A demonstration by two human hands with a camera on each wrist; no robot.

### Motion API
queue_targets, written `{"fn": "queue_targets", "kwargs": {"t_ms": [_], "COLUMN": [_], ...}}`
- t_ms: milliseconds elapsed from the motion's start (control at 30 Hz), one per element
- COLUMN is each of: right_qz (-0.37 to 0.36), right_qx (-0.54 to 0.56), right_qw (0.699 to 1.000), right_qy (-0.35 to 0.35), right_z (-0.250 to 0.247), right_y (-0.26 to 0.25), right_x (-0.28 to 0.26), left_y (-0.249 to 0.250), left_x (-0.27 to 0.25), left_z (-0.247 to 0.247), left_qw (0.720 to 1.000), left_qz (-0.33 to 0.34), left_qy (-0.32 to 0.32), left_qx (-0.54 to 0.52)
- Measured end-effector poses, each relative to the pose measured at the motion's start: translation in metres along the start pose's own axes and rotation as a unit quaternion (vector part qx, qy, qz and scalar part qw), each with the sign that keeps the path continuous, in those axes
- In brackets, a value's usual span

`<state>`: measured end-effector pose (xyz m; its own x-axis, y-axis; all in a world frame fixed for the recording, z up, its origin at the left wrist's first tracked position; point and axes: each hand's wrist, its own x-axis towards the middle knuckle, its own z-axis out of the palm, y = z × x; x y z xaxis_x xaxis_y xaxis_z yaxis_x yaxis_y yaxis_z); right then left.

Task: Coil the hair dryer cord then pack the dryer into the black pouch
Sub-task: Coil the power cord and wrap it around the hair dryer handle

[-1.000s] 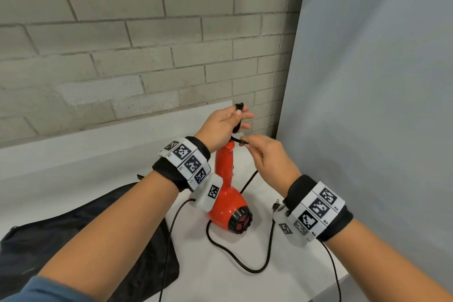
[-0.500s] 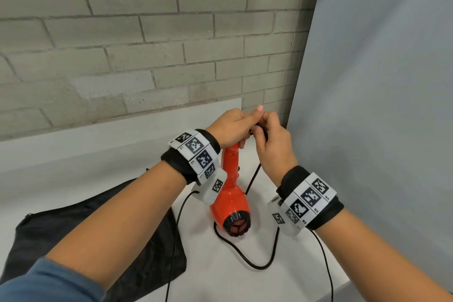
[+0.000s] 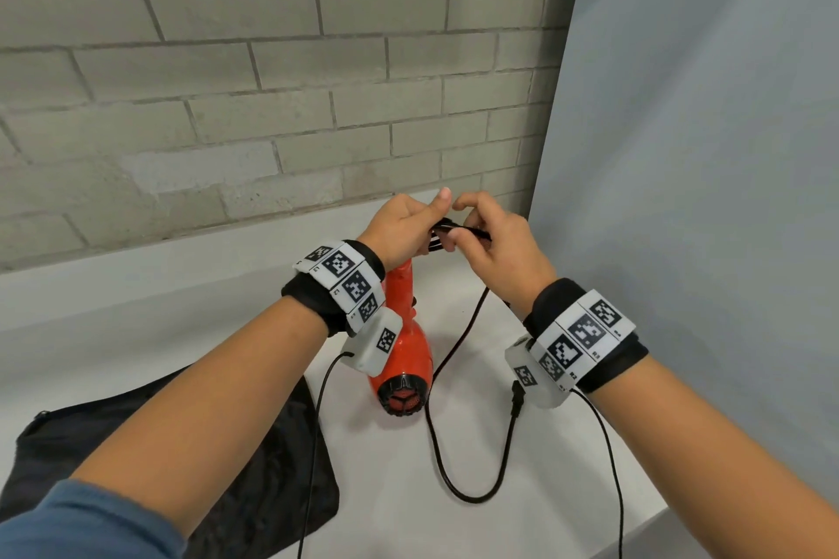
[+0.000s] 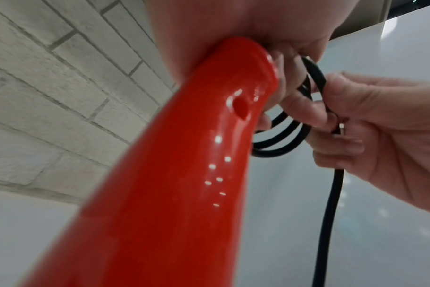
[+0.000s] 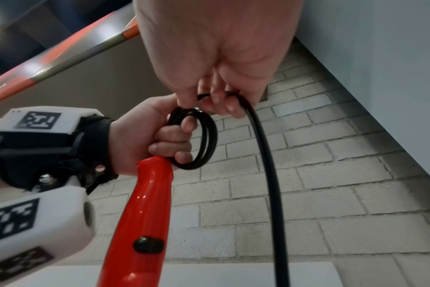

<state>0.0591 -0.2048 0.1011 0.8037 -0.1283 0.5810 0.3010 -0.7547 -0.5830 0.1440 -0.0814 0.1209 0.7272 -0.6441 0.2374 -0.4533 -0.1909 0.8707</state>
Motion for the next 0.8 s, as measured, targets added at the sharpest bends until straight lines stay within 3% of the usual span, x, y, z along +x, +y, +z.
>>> {"fn": "queue_targets", "kwargs": {"t_ms": [133, 300, 367, 567, 667, 800], "right_qz": [-0.084, -0.114, -0.090, 0.085, 0.095, 0.098], "right_qx": [-0.037, -0.017, 0.008, 0.110, 0.100, 0.221], "right_qw": [0.996, 0.993, 0.996, 0.989, 0.985, 0.965], "right_qy": [-0.002, 0.005, 0.011, -0.045, -0.099, -0.105], "right_z": [-0.004, -0.006, -0.003, 0.022, 0.036, 0.038], "right_y": [0.006, 0.004, 0.002, 0.012, 0.017, 0.017], "right_x": [0.008, 0.022, 0.029, 0.020, 0.002, -0.008], "left_y": [-0.003, -0.008, -0.008, -0.018, -0.018, -0.019], "left_x": [-0.003, -0.006, -0.005, -0.001, 0.000, 0.001], "left_z": [-0.001, 0.001, 0.000, -0.011, -0.016, -0.021], "left_qw": [0.999, 0.996, 0.993, 0.975, 0.969, 0.966], "left_qz": [-0.017, -0.020, -0.021, -0.043, -0.061, -0.074], "left_qy": [-0.016, -0.057, -0.084, -0.108, -0.114, -0.135], "left_qx": [-0.036, -0.061, -0.077, -0.192, -0.209, -0.210]}}
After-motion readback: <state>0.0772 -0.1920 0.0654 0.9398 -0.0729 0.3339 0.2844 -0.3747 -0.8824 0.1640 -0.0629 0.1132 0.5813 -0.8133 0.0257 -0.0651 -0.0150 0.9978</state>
